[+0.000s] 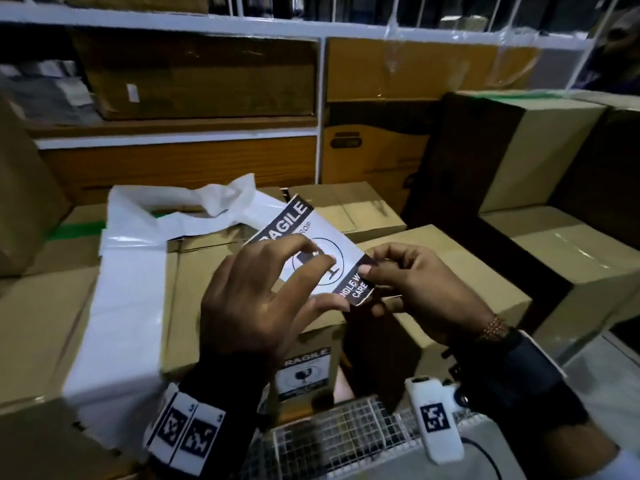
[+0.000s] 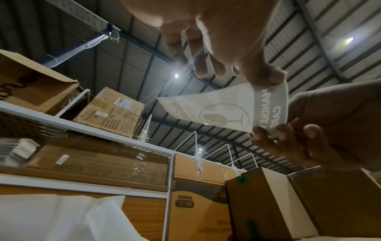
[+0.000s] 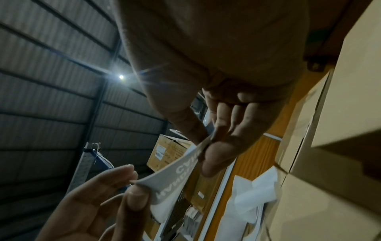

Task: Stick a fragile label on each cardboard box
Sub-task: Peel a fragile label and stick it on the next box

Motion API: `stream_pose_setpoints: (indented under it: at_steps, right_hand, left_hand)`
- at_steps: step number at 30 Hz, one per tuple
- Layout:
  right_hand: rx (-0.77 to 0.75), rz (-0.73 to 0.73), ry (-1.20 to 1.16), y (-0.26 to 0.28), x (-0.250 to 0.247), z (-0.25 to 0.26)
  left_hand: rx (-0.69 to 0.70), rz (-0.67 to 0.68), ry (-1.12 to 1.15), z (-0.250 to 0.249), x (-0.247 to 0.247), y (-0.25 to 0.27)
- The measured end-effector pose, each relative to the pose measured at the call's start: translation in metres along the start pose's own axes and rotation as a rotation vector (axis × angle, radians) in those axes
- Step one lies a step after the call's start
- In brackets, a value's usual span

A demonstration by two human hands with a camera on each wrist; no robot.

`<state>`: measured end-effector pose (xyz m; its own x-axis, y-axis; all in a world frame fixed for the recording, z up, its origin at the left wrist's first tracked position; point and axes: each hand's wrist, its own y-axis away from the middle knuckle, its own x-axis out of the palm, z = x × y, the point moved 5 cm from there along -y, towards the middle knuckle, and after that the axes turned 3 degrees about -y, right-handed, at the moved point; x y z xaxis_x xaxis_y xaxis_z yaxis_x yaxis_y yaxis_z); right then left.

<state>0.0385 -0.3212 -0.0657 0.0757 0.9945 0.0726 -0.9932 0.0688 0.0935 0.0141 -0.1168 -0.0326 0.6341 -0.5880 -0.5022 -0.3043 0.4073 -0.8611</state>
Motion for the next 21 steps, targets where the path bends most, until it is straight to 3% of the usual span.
stream_pose_setpoints:
  at_steps: [7,10,13,17,21]
  right_hand:
    - [-0.114,-0.318,0.081,0.02,-0.116,-0.006]
    - [-0.132,-0.452,0.074,0.025,-0.158,-0.007]
    - [-0.105,-0.538,0.078,0.025,-0.2,-0.01]
    - [-0.083,-0.634,0.106,0.018,-0.223,-0.021]
    - [-0.081,-0.652,0.157,0.004,-0.225,-0.032]
  left_hand:
    - [-0.119,0.181,0.046,-0.061,0.064,-0.024]
    - [-0.25,0.275,0.104,-0.07,0.089,-0.028]
    - [-0.418,0.277,0.174,-0.075,0.116,-0.038]
    - [-0.641,0.248,0.321,-0.06,0.152,-0.048]
    - [-0.687,0.377,0.429,-0.044,0.202,-0.062]
